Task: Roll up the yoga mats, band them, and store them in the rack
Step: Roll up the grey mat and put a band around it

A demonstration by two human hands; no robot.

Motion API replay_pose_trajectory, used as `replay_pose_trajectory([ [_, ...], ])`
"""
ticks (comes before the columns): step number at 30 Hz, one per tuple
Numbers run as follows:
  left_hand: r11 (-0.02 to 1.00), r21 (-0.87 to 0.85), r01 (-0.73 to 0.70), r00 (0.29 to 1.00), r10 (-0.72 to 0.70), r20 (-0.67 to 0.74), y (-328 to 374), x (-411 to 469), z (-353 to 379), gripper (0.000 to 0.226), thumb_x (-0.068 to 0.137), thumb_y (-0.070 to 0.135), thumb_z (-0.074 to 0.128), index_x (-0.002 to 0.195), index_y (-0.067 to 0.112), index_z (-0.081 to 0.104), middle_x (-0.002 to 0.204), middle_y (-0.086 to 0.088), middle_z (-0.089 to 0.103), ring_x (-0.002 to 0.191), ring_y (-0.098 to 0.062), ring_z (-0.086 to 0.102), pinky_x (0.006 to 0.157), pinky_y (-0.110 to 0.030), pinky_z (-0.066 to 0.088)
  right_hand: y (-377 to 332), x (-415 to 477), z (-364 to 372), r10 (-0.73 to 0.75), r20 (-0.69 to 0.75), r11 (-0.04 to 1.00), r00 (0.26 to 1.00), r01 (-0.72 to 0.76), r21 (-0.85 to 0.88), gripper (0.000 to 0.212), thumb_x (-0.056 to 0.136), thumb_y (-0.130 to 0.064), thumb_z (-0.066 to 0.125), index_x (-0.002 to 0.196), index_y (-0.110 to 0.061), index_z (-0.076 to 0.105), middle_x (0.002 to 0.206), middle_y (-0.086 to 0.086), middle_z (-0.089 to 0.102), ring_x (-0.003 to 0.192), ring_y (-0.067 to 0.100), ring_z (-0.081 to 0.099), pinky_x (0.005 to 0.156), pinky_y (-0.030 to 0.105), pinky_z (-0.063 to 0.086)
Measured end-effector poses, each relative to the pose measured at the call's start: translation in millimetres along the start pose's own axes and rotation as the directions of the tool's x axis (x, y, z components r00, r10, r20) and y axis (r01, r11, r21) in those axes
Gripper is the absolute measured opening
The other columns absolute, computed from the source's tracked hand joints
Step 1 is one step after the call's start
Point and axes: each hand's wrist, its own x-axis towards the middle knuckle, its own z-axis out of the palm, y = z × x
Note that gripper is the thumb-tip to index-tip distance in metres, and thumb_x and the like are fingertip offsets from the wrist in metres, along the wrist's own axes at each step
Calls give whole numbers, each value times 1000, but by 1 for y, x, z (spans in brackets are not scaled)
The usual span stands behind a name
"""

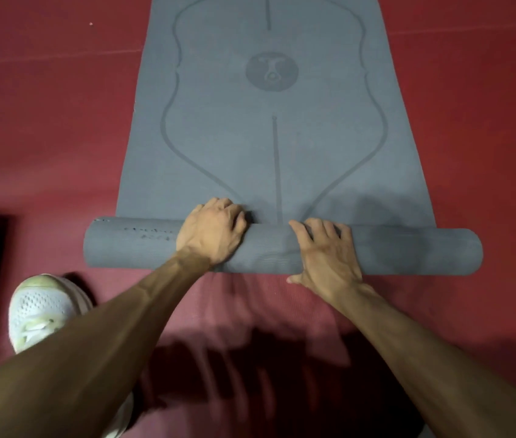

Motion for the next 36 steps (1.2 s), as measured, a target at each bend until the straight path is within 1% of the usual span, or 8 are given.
replay_pose_trajectory([
  [4,998,59,1,993,6,-122,8,-24,3,51,95,36,20,97,19,67,92,-3,69,88,-26,63,81,-37,43,7,15,-13,-40,134,999,990,35,42,94,53,-60,77,135,-28,43,116,2,55,108,24,52,93,39,33],
  [10,998,67,5,998,-1,-68,12,-50,-3,54,94,39,26,128,10,57,127,-10,61,120,-29,55,107,-47,37,12,33,-38,-52,315,993,948,15,118,83,53,-61,75,123,-28,44,109,2,59,107,25,55,92,40,39],
  [14,996,90,10,999,-6,-46,7,-76,-3,57,93,41,30,131,8,55,129,-12,60,123,-32,54,107,-51,36,0,33,-47,-84,449,977,890,-17,215,88,47,-62,75,123,-25,47,111,2,62,105,25,59,88,36,47],
  [17,993,119,1,1000,0,-10,-3,-89,1,59,94,45,28,133,9,53,130,-11,59,124,-31,53,109,-46,21,-13,29,-48,-110,572,963,813,-55,264,100,45,-64,78,132,-27,43,119,-3,61,109,22,58,88,33,47],
  [22,993,121,10,1000,-12,21,-6,-96,7,60,95,49,25,129,10,55,126,-9,60,120,-31,54,107,-44,18,-19,25,-54,-156,690,936,707,-117,331,90,46,-61,82,125,-32,48,108,-11,58,96,16,55,85,33,48],
  [27,994,112,-18,1000,20,-22,-10,-95,16,58,98,51,19,128,12,50,122,-6,59,116,-29,52,105,-44,21,-18,14,-43,-149,591,945,793,-62,321,93,45,-71,77,124,-32,46,111,-8,55,109,15,50,83,30,42],
  [31,994,105,-34,998,38,-40,-11,-91,16,63,98,53,11,126,13,52,118,-5,61,112,-28,54,103,-42,22,-17,-8,-36,-183,349,931,919,49,361,96,56,-67,76,139,-35,39,123,-10,40,116,12,42,92,25,34],
  [36,994,106,-37,998,32,55,-11,-73,-1,74,89,59,3,132,20,48,123,1,56,117,-23,49,104,-36,24,-21,-33,-23,-117,42,981,992,109,162,102,57,-69,75,142,-20,45,123,-1,55,111,20,56,99,35,38],
])
